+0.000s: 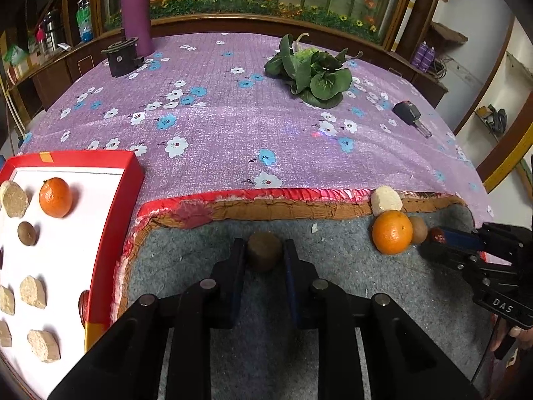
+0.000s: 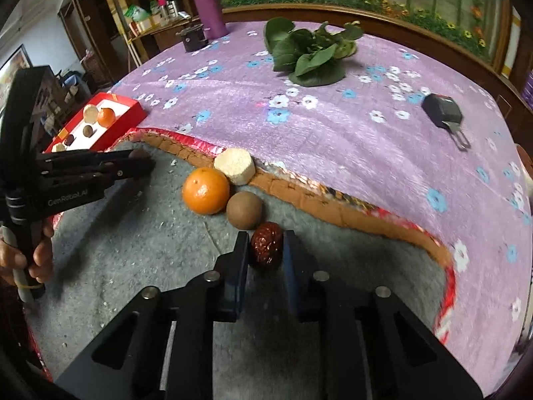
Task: Organize fruits
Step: 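Carry the brown fruit with the left tool while the right tool carries the date to the tray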
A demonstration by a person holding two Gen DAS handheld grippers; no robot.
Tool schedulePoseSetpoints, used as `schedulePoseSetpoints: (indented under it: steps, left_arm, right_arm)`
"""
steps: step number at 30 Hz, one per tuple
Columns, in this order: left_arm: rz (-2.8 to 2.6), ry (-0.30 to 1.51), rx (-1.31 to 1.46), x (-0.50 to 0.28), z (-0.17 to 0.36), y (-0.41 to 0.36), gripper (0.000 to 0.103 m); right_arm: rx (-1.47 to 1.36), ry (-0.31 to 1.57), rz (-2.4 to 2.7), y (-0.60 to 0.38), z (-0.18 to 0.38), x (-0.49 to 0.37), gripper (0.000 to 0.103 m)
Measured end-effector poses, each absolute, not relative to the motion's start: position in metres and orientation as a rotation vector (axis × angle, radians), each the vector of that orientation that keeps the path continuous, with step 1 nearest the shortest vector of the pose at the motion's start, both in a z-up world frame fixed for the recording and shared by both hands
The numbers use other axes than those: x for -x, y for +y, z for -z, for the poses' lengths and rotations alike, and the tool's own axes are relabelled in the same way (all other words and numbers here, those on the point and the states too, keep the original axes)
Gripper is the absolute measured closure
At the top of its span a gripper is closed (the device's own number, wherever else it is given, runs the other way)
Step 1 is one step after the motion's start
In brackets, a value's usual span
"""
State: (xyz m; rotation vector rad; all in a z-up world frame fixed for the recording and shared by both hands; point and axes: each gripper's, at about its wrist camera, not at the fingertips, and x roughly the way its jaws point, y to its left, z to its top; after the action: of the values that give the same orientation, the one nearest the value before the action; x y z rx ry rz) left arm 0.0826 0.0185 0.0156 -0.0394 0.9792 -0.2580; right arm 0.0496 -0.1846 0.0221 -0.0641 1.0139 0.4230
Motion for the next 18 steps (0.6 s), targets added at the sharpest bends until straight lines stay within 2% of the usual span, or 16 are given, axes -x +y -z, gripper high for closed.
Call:
schedulePoseSetpoints:
  steps: [18]
  left_arm:
    - [0.359,0.986,0.005,0.007,-0.025,0.016,0.083]
  right_arm:
    - [-0.049,1.016,-0.381,-0.183,-0.026,0.027,0.081]
